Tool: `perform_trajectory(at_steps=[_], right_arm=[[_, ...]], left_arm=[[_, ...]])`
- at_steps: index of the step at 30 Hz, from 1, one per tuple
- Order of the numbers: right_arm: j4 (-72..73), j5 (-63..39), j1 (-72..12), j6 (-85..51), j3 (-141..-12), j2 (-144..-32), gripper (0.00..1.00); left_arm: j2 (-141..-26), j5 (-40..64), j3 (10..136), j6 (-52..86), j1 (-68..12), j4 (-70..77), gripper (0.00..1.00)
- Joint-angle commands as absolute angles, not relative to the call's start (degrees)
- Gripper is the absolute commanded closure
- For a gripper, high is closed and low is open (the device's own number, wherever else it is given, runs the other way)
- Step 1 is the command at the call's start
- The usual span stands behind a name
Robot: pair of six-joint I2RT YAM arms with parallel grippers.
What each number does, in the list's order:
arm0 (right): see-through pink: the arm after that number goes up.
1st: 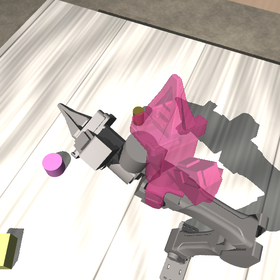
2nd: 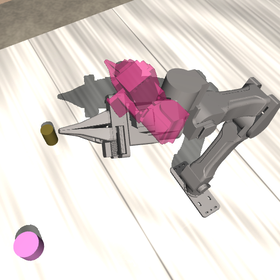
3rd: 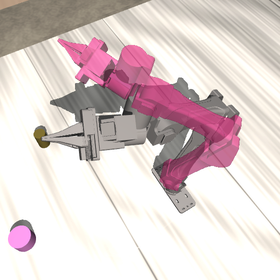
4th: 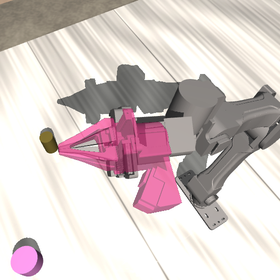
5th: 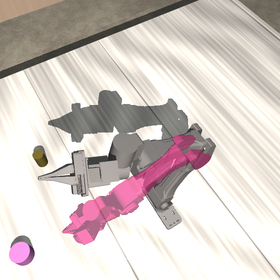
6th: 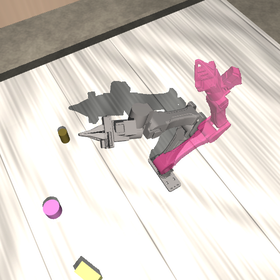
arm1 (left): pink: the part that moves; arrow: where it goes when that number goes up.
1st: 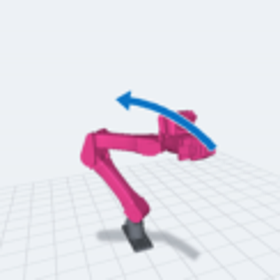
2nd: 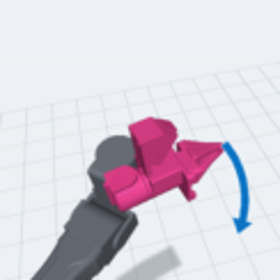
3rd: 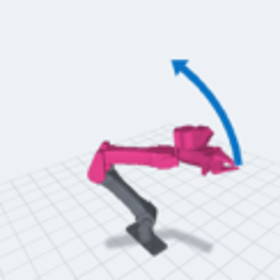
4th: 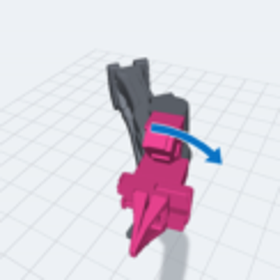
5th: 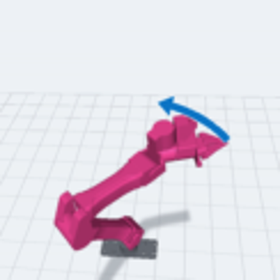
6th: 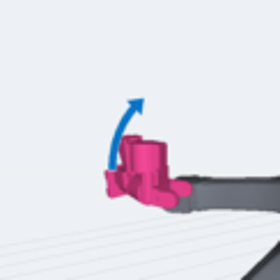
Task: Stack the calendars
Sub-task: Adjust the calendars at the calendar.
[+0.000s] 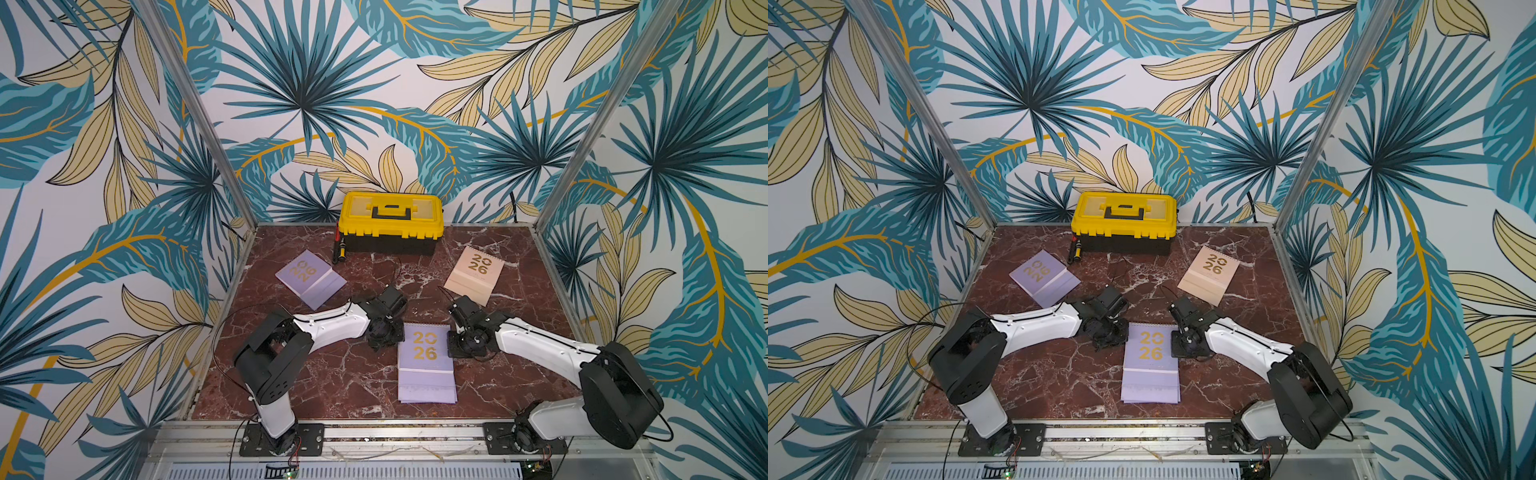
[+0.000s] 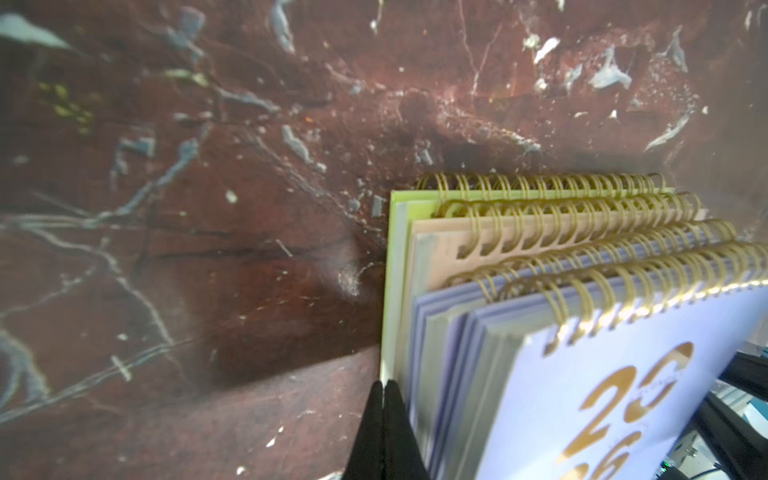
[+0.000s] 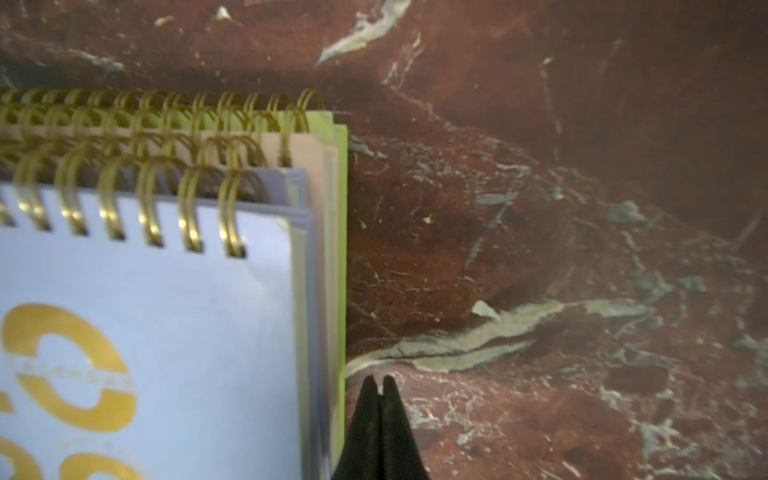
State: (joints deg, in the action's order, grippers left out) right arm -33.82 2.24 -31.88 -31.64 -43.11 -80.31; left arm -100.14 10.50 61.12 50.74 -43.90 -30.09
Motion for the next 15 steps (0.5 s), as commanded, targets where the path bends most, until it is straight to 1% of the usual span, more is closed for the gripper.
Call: perform_trajectory(at_steps=[1, 6, 15], right_arm=[[-36.8, 6.2, -31.3, -31.1, -44.3, -79.2, 0.96], [-36.4, 5.9, -30.1, -29.9, -46.2, -80.1, 0.96], [-34.3, 3.6, -29.9, -27.6, -50.7, -85.8, 0.96]], left_arm=[[-100.7, 9.8, 63.4, 49.1, -43.2, -31.7, 1.0], [-102.6, 10.5, 65.8, 48.3, -43.1, -31.7, 1.0], [-103.9, 10.9, 67.0, 47.8, -42.6, -31.7, 1.0]])
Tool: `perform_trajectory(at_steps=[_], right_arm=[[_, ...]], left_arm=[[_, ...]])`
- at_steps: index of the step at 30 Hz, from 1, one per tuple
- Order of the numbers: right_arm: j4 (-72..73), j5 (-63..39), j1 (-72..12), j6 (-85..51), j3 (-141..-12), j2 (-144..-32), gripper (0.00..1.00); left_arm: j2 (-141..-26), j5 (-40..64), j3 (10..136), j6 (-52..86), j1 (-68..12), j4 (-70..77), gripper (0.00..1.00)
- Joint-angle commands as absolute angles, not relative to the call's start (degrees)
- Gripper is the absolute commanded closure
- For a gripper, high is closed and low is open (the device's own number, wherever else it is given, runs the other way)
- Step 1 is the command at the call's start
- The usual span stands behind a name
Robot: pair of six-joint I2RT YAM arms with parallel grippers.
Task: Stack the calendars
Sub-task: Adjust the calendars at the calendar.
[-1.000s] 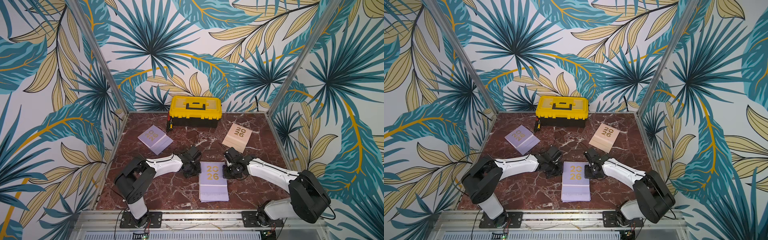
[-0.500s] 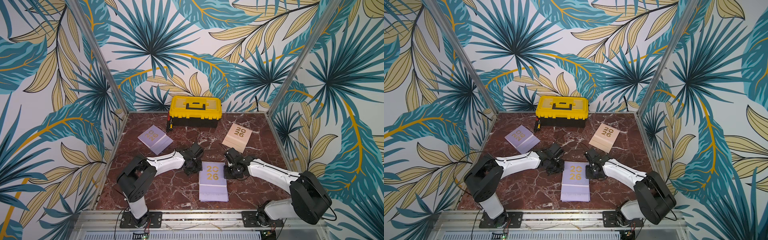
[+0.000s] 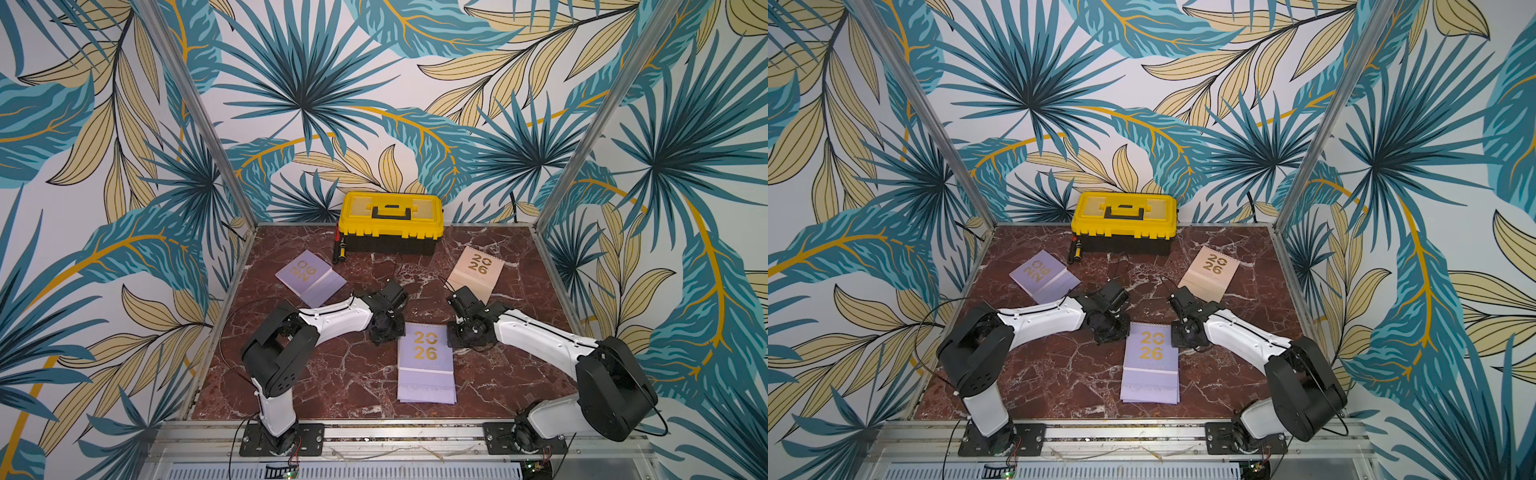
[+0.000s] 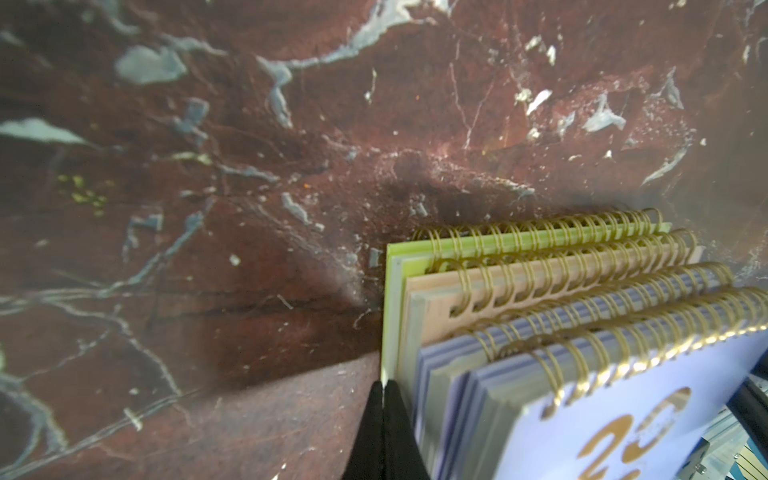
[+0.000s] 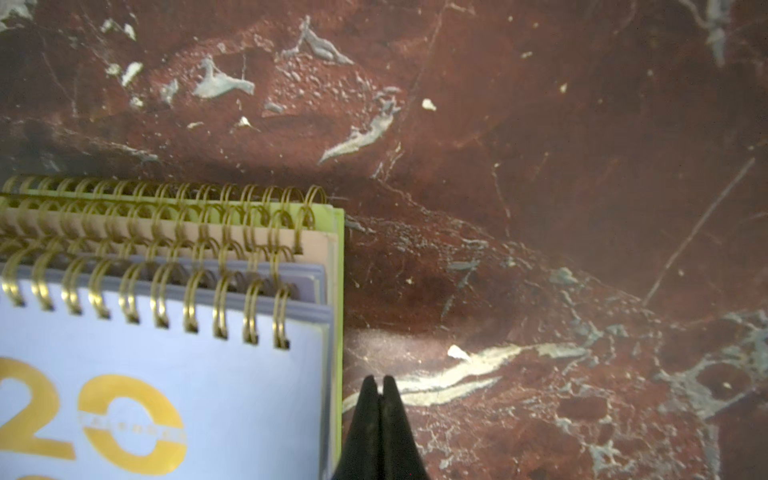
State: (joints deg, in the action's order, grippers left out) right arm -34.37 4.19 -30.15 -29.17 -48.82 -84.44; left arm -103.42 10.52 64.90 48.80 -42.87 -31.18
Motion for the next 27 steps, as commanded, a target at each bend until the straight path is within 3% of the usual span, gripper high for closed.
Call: perform_trajectory(at_steps=[1, 8, 13, 21, 27], right_arm=[[-34.2, 3.3, -30.0, -27.5, -51.1, -86.0, 0.96], [-32.6, 0.3, -30.0, -27.2, -51.6, -86.3, 0.96], [-34.8, 3.5, -29.3, -27.8, -50.9, -85.3, 0.96], [-40.8, 4.7, -25.7, -28.1, -50.3, -78.8, 0.96], [-40.6, 2.7, -26.8, -32.3, -40.5, -70.2, 0.97]], left_arm=[[-103.9, 10.9, 66.9, 47.8, -42.7, -31.8, 1.0], [-104.1, 11.6, 67.7, 47.6, -42.8, -31.7, 1.0], [-104.0, 11.4, 67.5, 47.4, -42.7, -31.7, 1.0], [-101.9, 9.7, 66.7, 46.6, -41.9, -34.4, 1.0], [-99.0, 9.9, 63.0, 48.5, -43.0, -34.5, 1.0]])
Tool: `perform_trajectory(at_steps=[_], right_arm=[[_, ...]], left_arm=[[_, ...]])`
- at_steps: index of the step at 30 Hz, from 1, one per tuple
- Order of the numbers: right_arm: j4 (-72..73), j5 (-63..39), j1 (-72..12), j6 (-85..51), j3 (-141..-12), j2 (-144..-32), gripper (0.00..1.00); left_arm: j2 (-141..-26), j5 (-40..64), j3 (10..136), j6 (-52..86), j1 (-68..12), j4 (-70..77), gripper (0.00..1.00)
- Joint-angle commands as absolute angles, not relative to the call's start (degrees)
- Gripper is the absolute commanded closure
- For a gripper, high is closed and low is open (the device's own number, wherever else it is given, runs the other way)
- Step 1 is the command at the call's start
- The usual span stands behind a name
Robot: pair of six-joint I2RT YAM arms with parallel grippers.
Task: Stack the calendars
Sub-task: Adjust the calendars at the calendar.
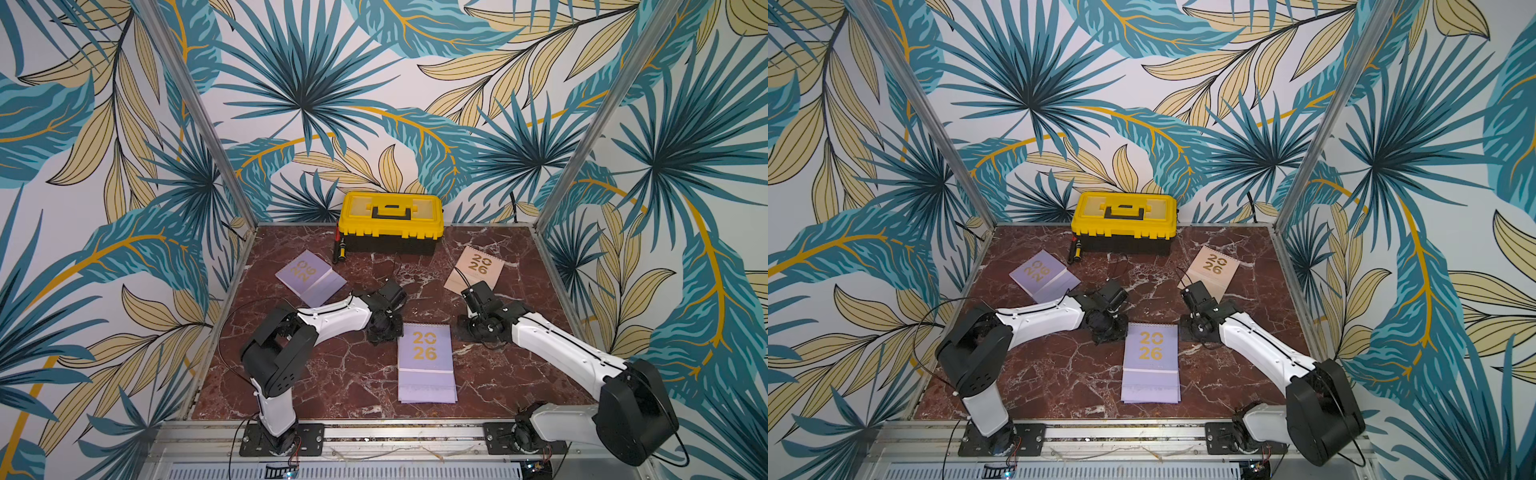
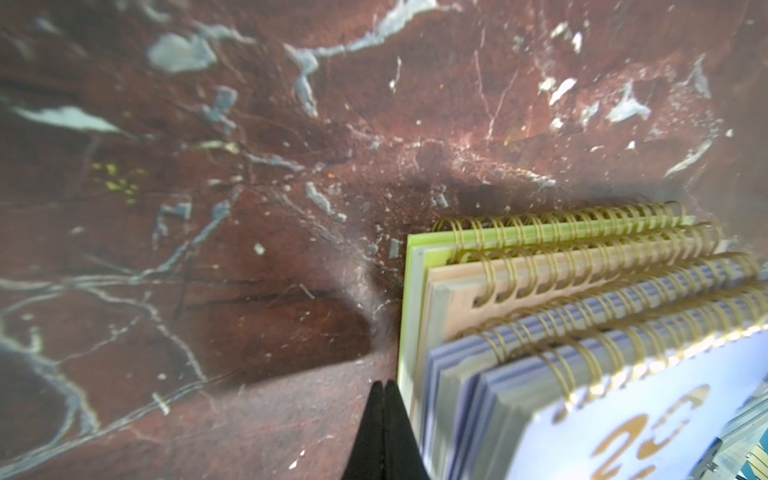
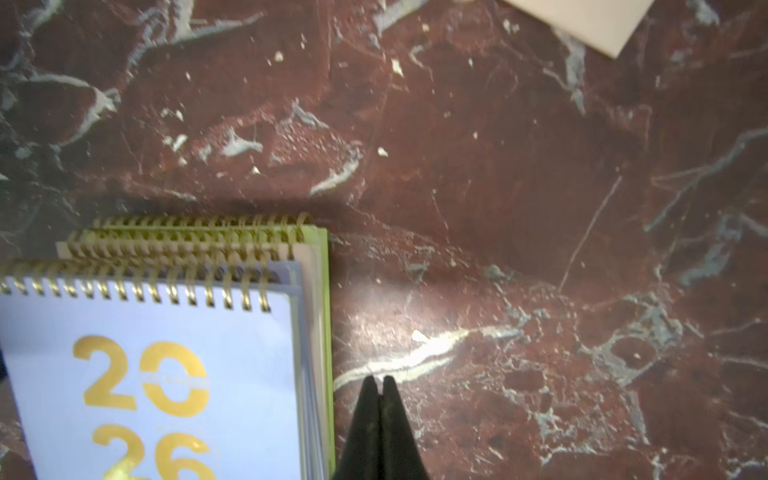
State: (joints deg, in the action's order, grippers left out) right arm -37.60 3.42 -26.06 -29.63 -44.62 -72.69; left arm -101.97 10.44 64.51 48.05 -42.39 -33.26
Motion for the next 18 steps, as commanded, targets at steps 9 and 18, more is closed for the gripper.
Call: perform_trajectory(at_steps=[9, 18], right_arm=[[-39.8, 1.6, -32.2, -38.4, -32.5, -64.0, 0.97], [-36.4, 2.2, -38.2, -42.8, -30.5, -66.1, 0.98]], left_arm=[[-95.1, 9.4, 57.2, 51.9, -46.8, -34.5, 1.0], [-91.9, 8.7, 52.5, 57.3, -52.1, -34.3, 1.0]])
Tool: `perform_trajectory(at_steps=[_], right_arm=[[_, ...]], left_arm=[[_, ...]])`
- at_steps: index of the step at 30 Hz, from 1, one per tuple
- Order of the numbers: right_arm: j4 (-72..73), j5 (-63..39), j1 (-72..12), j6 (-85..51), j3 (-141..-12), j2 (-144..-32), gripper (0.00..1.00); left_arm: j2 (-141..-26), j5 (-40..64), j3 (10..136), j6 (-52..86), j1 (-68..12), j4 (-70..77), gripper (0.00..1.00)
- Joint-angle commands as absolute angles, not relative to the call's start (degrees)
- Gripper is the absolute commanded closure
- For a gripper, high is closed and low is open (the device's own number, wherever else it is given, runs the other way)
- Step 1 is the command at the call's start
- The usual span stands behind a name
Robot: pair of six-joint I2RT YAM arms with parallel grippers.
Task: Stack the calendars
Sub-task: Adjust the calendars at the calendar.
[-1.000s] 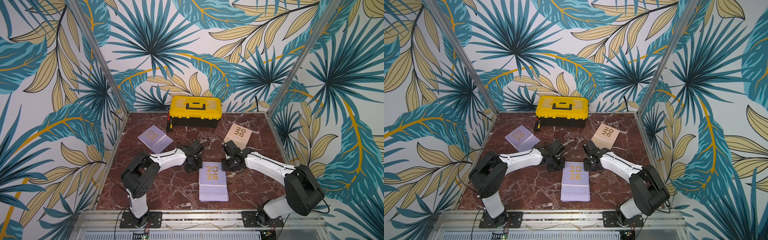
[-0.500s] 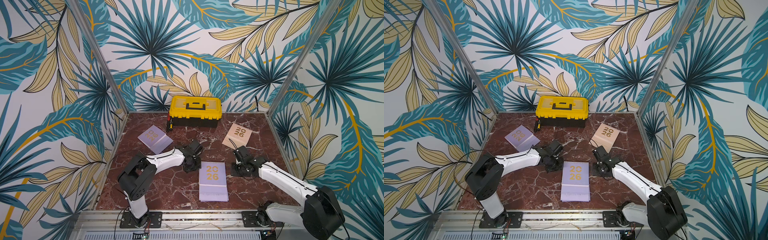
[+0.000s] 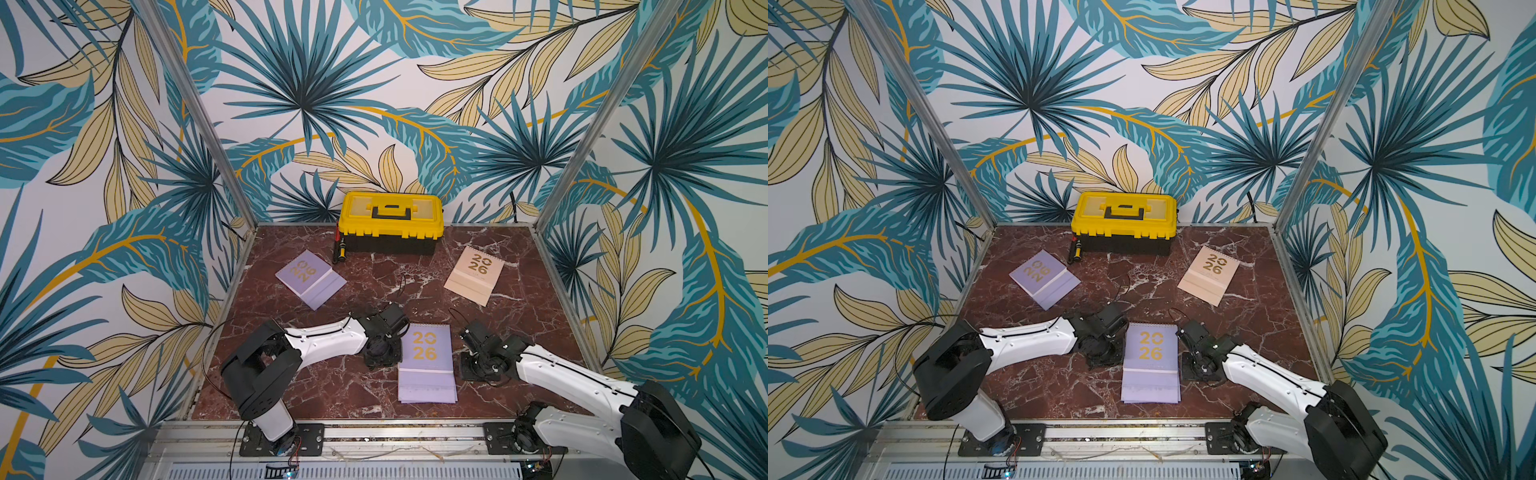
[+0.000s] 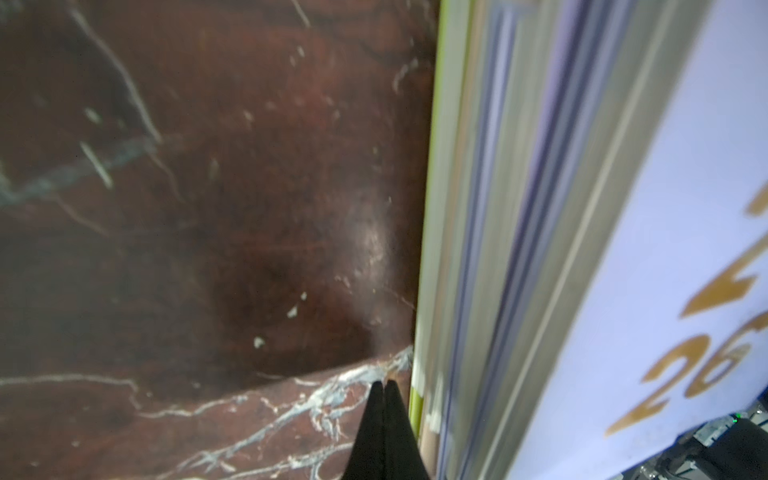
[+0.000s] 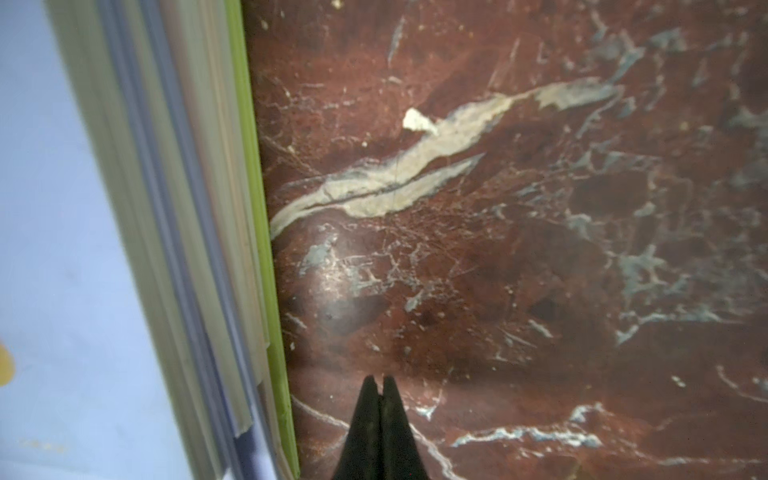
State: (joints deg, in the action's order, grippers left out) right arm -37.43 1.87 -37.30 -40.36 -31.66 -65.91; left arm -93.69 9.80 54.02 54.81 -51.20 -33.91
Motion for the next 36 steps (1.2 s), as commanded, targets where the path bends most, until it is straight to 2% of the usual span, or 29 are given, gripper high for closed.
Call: perform_trajectory(at_steps=[1, 10, 36], right_arm=[[-36.1, 2.0, -38.6, -43.0, -30.2, -66.0, 0.98], [-33.5, 1.4, -42.9, -46.7, -28.2, -65.6, 0.99], [-28.4, -2.8, -43.8, -47.1, -26.8, -65.0, 0.99]], left_arm=[[-91.6, 8.8, 52.1, 57.8, -52.7, -34.3, 1.0], [-91.3, 12.9, 47.9, 61.4, -55.4, -28.7, 1.0], [-92.4, 14.7, 47.9, 62.8, -57.0, -26.4, 1.0]])
